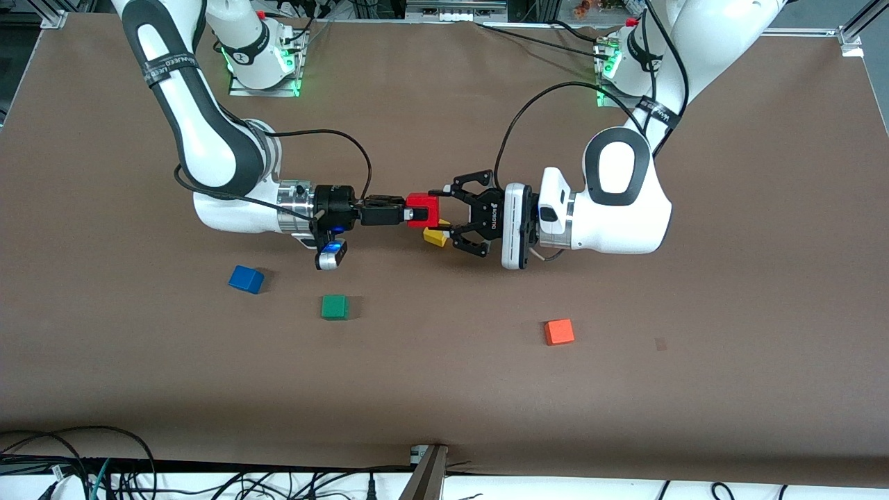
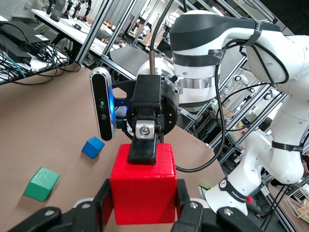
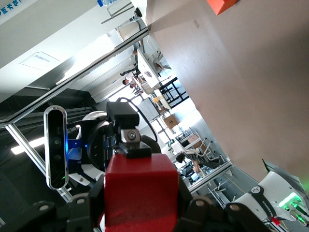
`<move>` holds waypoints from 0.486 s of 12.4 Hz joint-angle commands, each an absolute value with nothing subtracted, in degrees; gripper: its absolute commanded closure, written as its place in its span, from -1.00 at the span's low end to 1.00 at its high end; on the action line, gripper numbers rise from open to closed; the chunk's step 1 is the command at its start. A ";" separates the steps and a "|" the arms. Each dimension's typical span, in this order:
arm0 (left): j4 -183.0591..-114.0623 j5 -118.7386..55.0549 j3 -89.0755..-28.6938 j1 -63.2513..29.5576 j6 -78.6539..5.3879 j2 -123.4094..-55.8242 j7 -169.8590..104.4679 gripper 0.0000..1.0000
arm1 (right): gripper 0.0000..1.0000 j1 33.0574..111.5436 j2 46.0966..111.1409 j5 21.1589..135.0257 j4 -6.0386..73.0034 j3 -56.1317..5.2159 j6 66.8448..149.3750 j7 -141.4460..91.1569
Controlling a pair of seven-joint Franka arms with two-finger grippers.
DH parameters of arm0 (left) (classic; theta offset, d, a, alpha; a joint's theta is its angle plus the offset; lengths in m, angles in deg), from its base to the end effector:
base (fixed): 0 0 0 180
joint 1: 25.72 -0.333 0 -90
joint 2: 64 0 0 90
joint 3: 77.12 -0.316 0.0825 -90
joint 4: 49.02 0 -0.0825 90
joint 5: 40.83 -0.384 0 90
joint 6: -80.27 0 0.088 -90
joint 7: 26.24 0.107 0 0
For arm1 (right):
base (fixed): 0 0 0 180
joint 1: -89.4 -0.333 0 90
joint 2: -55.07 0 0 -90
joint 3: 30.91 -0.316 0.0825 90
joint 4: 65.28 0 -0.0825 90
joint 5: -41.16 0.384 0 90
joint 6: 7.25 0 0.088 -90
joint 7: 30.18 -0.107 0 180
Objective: Pass red block to right arm, stack on blue
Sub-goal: 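Grasp the red cube with the right gripper and open the left gripper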
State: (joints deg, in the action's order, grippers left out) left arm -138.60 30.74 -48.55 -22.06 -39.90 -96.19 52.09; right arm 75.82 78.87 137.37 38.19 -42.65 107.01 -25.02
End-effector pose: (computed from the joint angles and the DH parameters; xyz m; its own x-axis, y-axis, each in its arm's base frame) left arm 0.6084 -0.3648 0.3934 0.5330 -0.3021 0.7903 -0.8305 -0.0082 0.5570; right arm 0.5782 0.3262 0.3621 0.8408 -0.0294 -0.5406 -0.5408 -0.0909 -0.8362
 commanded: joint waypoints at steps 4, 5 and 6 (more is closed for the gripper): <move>-137.71 31.24 -48.82 -25.80 -37.78 -95.64 52.68 -1.00 | 1.00 76.13 77.57 138.28 38.52 -42.86 107.10 -23.41; -137.62 30.19 -48.82 -26.94 -36.47 -95.55 52.68 -1.00 | 1.00 76.04 77.48 137.84 38.52 -42.77 107.36 -23.32; -137.53 28.01 -48.82 -28.17 -35.41 -95.55 52.42 -1.00 | 1.00 76.04 77.13 134.79 38.44 -42.69 108.15 -23.67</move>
State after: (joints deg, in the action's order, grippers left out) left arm -137.84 30.16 -48.81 -26.15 -37.93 -96.15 52.03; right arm 75.86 78.52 136.70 37.99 -42.61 107.14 -24.36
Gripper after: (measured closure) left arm 0.000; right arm 0.423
